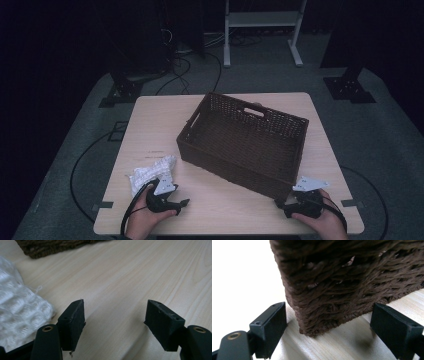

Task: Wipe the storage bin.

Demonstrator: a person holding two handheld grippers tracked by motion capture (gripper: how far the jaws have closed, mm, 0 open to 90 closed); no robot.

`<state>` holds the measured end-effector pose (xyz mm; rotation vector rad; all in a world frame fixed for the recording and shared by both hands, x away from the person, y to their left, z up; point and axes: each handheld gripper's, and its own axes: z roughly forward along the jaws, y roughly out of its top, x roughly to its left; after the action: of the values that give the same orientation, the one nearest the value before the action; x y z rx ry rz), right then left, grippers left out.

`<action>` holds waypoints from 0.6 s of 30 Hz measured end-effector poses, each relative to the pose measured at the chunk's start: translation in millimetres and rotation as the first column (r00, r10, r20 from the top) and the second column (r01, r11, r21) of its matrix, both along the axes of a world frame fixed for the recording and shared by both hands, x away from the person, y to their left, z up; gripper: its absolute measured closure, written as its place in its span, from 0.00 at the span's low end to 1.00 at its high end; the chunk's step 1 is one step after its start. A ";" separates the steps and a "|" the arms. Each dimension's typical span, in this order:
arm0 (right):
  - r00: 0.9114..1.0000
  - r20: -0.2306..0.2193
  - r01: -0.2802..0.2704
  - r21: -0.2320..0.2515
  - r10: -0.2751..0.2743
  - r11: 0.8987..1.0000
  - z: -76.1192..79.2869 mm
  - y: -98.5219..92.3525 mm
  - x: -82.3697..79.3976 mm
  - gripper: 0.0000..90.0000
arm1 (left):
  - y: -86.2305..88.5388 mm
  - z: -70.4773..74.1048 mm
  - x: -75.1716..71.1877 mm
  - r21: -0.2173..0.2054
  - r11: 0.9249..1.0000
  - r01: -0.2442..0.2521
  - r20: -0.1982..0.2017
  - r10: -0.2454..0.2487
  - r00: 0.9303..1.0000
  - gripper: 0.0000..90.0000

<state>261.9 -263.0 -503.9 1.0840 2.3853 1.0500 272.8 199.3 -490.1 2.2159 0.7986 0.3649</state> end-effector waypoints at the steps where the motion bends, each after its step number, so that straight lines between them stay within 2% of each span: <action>1: 1.000 0.001 -0.001 0.000 0.001 1.000 0.0 -0.1 0.1 0.15 | 0.7 1.4 -0.1 0.001 1.000 0.000 0.005 0.000 1.000 0.36; 6: 1.000 0.000 -0.001 0.000 0.001 1.000 0.0 -0.2 0.2 0.14 | 5.1 9.0 -2.2 -0.018 1.000 -0.018 0.028 0.019 0.999 0.38; 8: 1.000 0.001 -0.002 0.000 0.002 1.000 0.0 -0.2 0.3 0.14 | 7.5 12.4 -2.6 -0.013 1.000 -0.021 0.033 0.021 0.999 0.38; 14: 1.000 0.001 -0.002 -0.001 0.002 1.000 0.0 -0.2 0.3 0.14 | 14.0 22.1 -4.0 -0.024 0.998 -0.053 0.001 0.053 0.999 0.40; 18: 1.000 0.001 -0.002 0.000 0.002 1.000 0.0 -0.2 0.3 0.14 | 20.0 33.5 -4.2 -0.027 0.997 -0.069 0.003 0.069 0.998 0.41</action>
<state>262.2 -263.2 -503.9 1.0810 2.3863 1.0504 268.6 219.2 -456.6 2.1666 0.8745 0.3892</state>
